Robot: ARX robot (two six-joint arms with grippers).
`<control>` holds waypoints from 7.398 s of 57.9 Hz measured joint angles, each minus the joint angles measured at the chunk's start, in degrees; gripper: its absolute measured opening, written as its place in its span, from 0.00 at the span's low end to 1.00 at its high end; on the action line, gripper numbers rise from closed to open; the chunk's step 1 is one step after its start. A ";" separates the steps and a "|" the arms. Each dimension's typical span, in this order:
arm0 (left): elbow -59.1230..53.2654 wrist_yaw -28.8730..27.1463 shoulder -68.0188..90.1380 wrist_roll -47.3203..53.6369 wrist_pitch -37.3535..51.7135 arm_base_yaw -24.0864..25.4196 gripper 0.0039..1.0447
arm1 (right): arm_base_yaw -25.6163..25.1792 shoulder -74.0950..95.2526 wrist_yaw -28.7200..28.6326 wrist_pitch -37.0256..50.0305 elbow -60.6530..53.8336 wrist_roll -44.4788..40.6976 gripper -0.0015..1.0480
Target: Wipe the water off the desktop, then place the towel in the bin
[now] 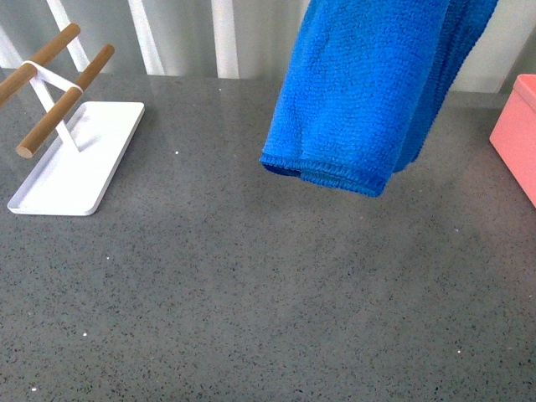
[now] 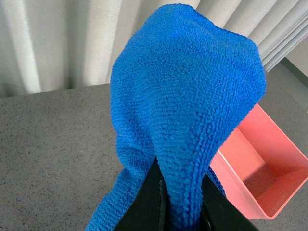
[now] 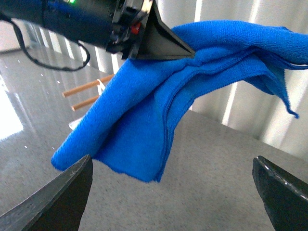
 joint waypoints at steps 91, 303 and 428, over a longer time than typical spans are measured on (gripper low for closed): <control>5.07 2.29 0.44 -8.04 -2.86 -1.29 0.05 | 22.95 38.10 7.32 22.12 18.01 15.58 0.11; -71.36 -2.21 -97.83 16.74 -9.05 35.65 0.03 | 20.02 33.27 12.33 0.02 19.17 -4.74 0.05; -71.36 -2.23 -97.90 16.85 -9.35 35.65 0.94 | 17.29 91.93 41.13 -32.94 74.29 4.98 0.05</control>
